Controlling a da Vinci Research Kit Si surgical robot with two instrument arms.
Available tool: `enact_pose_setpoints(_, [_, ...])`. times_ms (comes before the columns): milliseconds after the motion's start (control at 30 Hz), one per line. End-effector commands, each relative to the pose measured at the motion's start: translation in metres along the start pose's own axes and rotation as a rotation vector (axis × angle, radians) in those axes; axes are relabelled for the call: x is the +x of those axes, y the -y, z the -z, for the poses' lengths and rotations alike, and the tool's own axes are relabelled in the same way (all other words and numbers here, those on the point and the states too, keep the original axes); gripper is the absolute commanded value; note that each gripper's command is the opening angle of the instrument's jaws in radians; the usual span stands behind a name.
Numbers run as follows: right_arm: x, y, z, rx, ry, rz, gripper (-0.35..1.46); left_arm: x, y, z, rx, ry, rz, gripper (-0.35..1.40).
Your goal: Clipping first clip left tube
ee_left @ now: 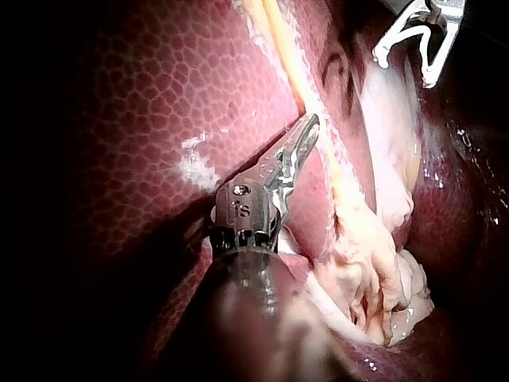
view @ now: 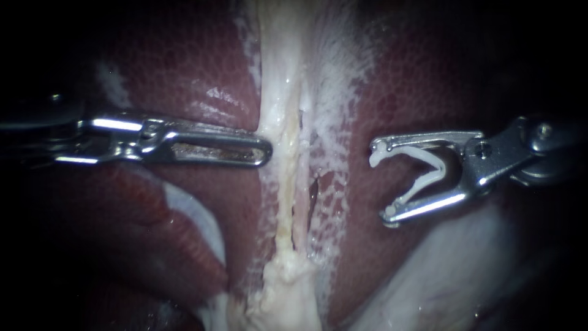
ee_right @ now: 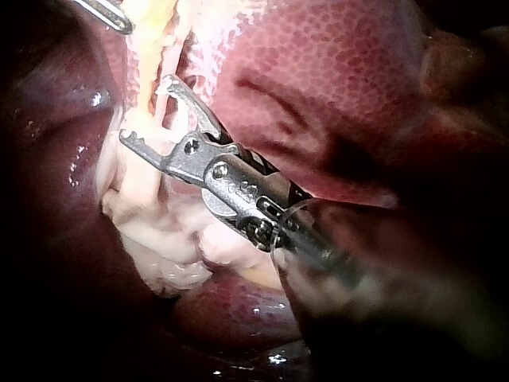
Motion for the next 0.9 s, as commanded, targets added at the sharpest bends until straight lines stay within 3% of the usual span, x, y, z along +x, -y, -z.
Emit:
enact_pose_setpoints(33, [0.0, 0.0, 0.0, 0.0, 0.0, 0.0, 0.6, 0.0, 0.0001, 0.0, 0.001, 0.0, 0.0, -0.35])
enact_pose_setpoints(267, [-0.0002, 0.0002, -0.0004, -0.005, 0.001, 0.002, 0.6, -0.0004, 0.0007, 0.0013, 0.007, -0.002, 0.009, -0.35])
enact_pose_setpoints(533, [-0.0012, 0.0008, -0.0024, 0.026, 0.0, -0.022, 0.6, -0.002, 0.0039, 0.004, 0.025, 0.004, 0.017, -0.35])
enact_pose_setpoints(700, [-0.0029, 0.0016, -0.0054, 0.054, 0.002, -0.063, 0.6, -0.0023, 0.0051, 0.0049, 0.026, 0.013, 0.019, -0.35])
enact_pose_setpoints(900, [-0.0052, 0.0028, -0.0098, 0.096, 0.01, -0.111, 0.6, -0.0025, 0.0054, 0.0055, 0.028, 0.018, 0.02, -0.35])
